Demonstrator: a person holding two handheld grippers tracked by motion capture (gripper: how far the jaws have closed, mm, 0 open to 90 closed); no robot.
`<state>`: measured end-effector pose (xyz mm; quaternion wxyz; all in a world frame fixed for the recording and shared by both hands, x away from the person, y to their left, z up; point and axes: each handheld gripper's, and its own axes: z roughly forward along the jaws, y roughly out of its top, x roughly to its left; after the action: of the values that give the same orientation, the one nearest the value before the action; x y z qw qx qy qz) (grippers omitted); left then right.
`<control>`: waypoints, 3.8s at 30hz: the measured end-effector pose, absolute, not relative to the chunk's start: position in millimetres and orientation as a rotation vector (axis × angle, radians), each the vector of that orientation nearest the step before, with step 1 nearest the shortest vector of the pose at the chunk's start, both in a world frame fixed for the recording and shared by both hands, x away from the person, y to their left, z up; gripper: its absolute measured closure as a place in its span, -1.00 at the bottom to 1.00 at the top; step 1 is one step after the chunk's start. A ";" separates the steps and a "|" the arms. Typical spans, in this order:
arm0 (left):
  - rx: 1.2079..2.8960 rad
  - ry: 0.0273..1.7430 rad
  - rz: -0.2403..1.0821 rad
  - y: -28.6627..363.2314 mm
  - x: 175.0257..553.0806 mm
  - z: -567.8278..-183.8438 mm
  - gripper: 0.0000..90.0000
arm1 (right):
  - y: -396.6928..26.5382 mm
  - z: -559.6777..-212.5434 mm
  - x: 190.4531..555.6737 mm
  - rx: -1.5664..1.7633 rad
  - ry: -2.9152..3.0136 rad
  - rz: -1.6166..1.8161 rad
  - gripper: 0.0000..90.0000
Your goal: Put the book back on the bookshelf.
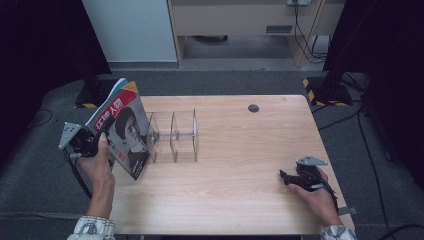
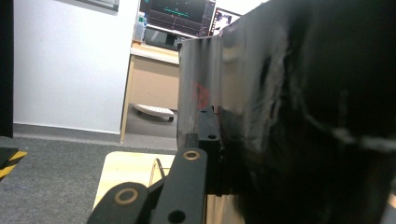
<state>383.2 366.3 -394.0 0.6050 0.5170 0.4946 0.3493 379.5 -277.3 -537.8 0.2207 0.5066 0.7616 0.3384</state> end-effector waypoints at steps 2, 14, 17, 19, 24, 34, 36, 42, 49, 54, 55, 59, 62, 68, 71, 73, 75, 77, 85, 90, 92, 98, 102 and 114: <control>1.193 1.145 0.808 366.1 383.2 -394.6 0.92 | -277.3 -537.7 379.5 1.402 2.106 0.936 -0.50; 1.195 1.143 0.810 364.5 382.9 -397.3 0.92 | -277.3 -537.8 379.5 1.401 2.106 0.936 -0.50; 1.196 1.142 0.812 364.4 382.6 -397.5 0.92 | -277.3 -537.8 379.5 1.401 2.106 0.936 -0.50; 1.196 1.143 0.812 364.4 382.4 -397.7 0.91 | -277.3 -537.7 379.5 1.401 2.106 0.936 -0.50; 1.204 1.143 0.817 362.9 381.3 -398.7 0.91 | -277.4 -537.7 379.5 1.400 2.106 0.936 -0.50; 1.211 1.156 0.825 361.0 380.4 -402.0 0.89 | -277.5 -537.8 379.4 1.399 2.107 0.938 -0.50; 1.214 1.156 0.828 360.9 380.2 -402.0 0.89 | -277.4 -537.8 379.4 1.400 2.108 0.938 -0.50; 1.219 1.161 0.828 360.7 380.0 -402.6 0.89 | -277.5 -537.8 379.4 1.398 2.108 0.938 -0.50; 1.232 1.164 0.826 358.8 380.1 -402.4 0.87 | -277.6 -537.7 379.4 1.398 2.109 0.937 -0.50; 1.235 1.175 0.826 357.1 380.1 -402.0 0.86 | -277.5 -537.8 379.3 1.398 2.110 0.939 -0.50; 1.234 1.176 0.822 357.1 380.3 -401.9 0.85 | -277.6 -537.8 379.3 1.398 2.109 0.938 -0.50; 1.243 1.178 0.817 356.9 380.5 -401.8 0.84 | -277.5 -537.8 379.3 1.398 2.109 0.939 -0.50; 1.248 1.186 0.815 357.5 380.0 -400.9 0.78 | -277.5 -537.8 379.3 1.397 2.109 0.938 -0.50; 1.263 1.193 0.820 357.7 379.3 -400.2 0.62 | -277.6 -537.8 379.2 1.398 2.109 0.938 -0.50; 1.259 1.198 0.811 358.1 379.3 -399.8 0.46 | -277.6 -537.7 379.2 1.397 2.110 0.938 -0.50; 1.258 1.197 0.817 357.6 379.0 -399.3 0.25 | -277.6 -537.8 379.2 1.397 2.110 0.939 -0.50; 1.260 1.205 0.825 357.0 379.4 -399.0 0.14 | -277.6 -537.7 379.1 1.397 2.110 0.939 -0.50; 1.254 1.212 0.843 357.0 378.7 -398.6 -0.05 | -277.6 -537.8 379.2 1.397 2.110 0.939 -0.50; 1.263 1.204 0.845 356.8 374.1 -397.9 -0.50 | -277.9 -537.8 379.3 1.390 2.113 0.939 -0.51; 1.278 1.203 0.855 357.7 371.3 -397.7 -0.72 | -277.8 -537.8 379.2 1.394 2.114 0.940 -0.51; 1.282 1.204 0.853 357.9 370.3 -398.7 -0.78 | -277.8 -537.8 379.2 1.394 2.114 0.940 -0.51; 1.291 1.204 0.863 357.2 366.5 -400.0 -0.84 | -277.9 -537.8 379.3 1.392 2.114 0.941 -0.51; 1.306 1.198 0.867 357.0 364.0 -399.5 -0.85 | -278.0 -537.8 379.3 1.388 2.116 0.940 -0.51; 1.326 1.203 0.875 358.9 358.1 -404.5 -0.86 | -277.9 -537.7 378.9 1.392 2.114 0.939 -0.51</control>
<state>358.1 358.9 -404.5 0.5434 0.5588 0.5067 0.3685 378.9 -277.9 -537.7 0.2190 0.5031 0.7640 0.3395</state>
